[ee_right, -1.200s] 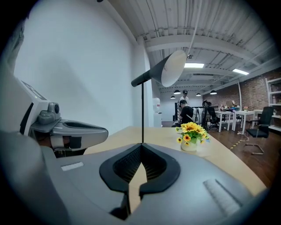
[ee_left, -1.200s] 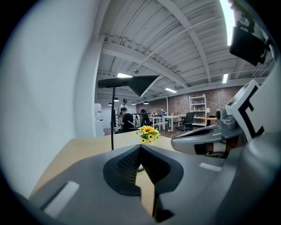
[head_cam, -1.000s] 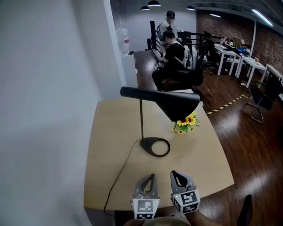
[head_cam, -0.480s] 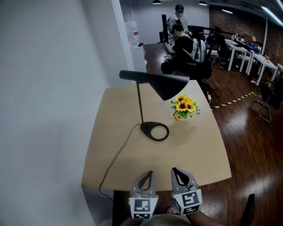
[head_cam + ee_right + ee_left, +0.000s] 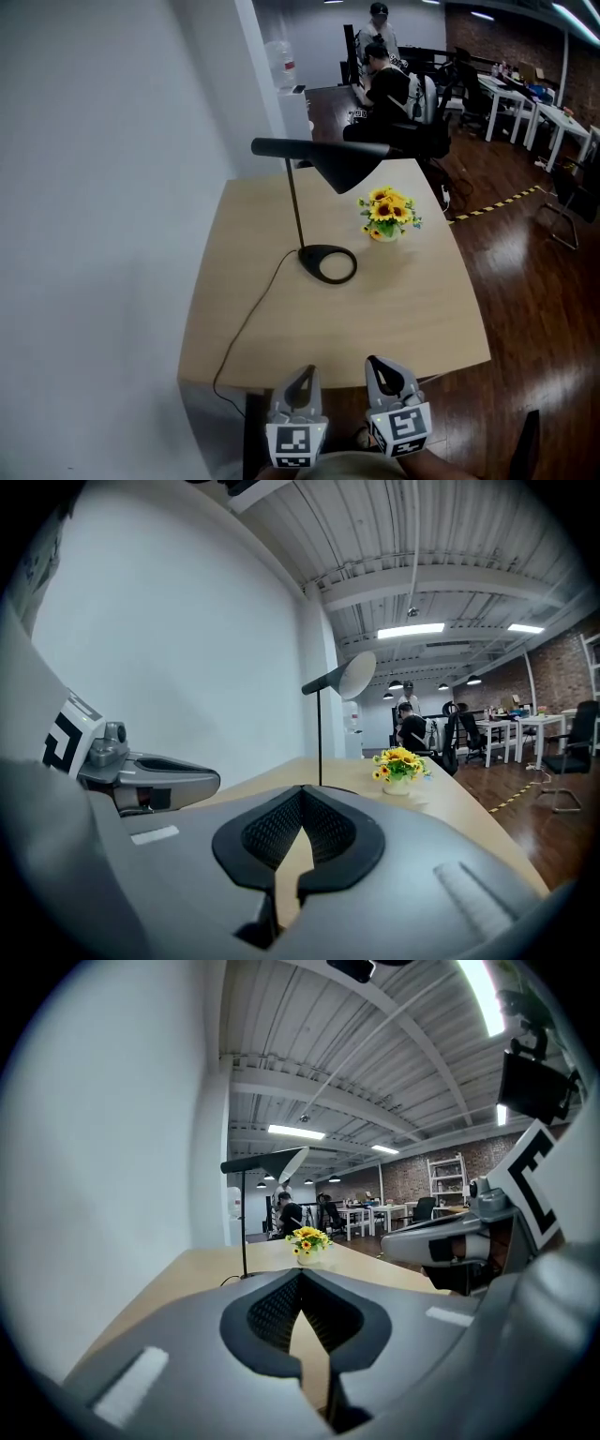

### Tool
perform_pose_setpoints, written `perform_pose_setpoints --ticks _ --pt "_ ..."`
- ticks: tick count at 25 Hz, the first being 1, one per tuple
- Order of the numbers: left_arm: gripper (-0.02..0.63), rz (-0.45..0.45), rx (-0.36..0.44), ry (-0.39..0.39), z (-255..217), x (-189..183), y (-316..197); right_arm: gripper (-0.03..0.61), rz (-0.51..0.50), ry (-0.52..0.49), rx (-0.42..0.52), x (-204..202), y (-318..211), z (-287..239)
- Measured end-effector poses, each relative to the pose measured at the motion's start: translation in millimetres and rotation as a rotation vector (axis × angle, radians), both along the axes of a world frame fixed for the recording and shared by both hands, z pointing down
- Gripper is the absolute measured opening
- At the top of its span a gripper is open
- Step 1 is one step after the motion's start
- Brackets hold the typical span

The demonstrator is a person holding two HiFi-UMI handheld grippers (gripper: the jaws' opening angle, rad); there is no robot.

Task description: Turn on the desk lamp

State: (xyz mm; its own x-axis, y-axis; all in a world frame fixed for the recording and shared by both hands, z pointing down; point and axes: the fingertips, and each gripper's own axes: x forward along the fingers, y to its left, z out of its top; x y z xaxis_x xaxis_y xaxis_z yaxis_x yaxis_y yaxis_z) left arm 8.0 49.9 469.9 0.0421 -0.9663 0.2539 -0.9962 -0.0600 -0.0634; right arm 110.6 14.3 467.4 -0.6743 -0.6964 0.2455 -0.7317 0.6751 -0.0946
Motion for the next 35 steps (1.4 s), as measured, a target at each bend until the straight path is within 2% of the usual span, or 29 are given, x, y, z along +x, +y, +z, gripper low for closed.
perform_pose_setpoints --ticks 13,17,35 --pt "-0.006 0.040 -0.014 0.034 8.3 -49.2 30.5 -0.002 0.104 0.034 -0.020 -27.6 27.3 6.7" --pt "-0.006 0.063 0.001 0.039 6.1 -53.6 30.6 -0.002 0.124 0.038 -0.025 -30.2 32.1 9.5" --pt "-0.006 0.074 0.005 0.042 2.3 -55.6 25.1 -0.005 0.099 0.034 -0.046 -37.6 31.6 10.9"
